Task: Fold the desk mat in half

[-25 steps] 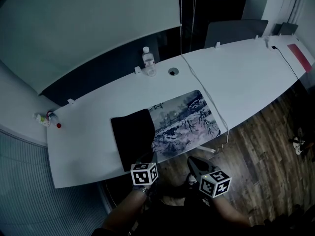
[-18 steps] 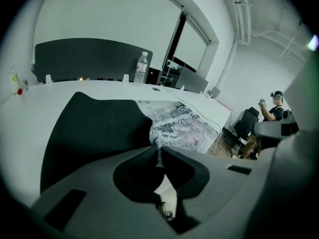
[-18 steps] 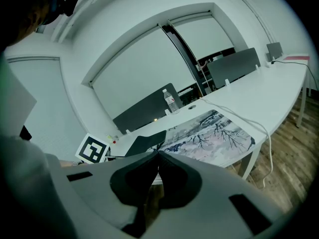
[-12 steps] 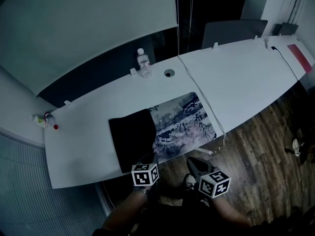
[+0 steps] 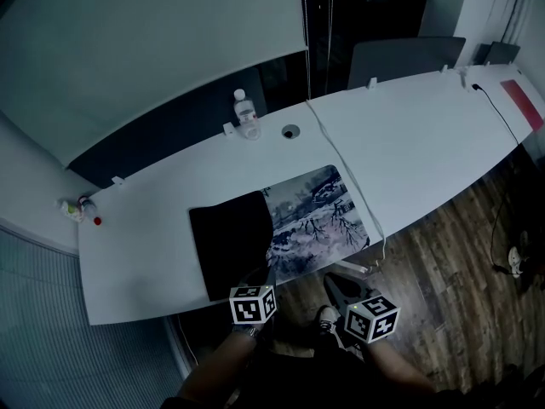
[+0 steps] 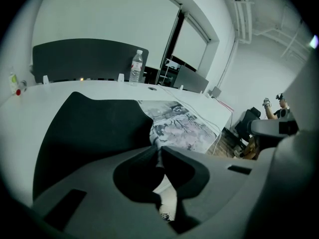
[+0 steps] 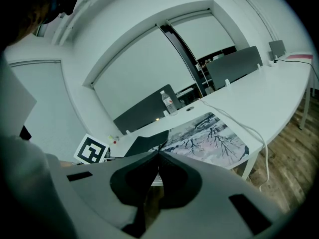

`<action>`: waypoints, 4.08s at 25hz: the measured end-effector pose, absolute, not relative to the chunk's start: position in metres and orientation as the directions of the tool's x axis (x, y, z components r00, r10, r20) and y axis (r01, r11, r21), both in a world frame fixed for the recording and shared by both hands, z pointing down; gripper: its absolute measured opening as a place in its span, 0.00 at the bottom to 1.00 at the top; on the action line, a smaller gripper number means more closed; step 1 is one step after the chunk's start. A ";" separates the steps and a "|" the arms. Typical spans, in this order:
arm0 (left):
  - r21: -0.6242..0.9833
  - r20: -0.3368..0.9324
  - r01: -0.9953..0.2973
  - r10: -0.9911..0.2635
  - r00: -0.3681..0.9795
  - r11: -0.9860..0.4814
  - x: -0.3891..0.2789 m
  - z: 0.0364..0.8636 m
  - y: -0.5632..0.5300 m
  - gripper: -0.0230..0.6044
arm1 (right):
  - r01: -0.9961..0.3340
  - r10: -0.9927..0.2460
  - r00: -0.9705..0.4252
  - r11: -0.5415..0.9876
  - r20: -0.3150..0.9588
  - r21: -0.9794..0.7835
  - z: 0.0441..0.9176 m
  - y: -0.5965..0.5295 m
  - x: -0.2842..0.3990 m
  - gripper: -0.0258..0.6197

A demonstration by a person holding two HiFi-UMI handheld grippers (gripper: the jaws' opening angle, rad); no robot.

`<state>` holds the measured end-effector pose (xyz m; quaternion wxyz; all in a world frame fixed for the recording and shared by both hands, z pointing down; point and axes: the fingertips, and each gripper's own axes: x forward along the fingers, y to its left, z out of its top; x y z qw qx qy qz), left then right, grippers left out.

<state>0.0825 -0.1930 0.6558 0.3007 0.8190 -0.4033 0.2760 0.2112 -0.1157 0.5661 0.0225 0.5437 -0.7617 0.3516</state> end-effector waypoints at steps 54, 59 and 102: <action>0.258 0.714 -0.803 -0.454 0.533 -0.538 0.207 0.647 -0.189 0.09 | -0.827 -0.828 -0.405 0.152 0.387 -0.541 0.563 -0.115 0.312 0.08; 0.269 0.716 -0.766 -0.411 0.565 -0.584 0.225 0.650 -0.191 0.09 | -0.838 -0.847 -0.357 0.104 0.395 -0.536 0.561 -0.112 0.324 0.08; 0.315 0.742 -0.557 -0.167 0.650 -0.768 0.339 0.674 -0.189 0.09 | -0.799 -0.886 -0.070 -0.225 0.458 -0.558 0.586 -0.076 0.402 0.08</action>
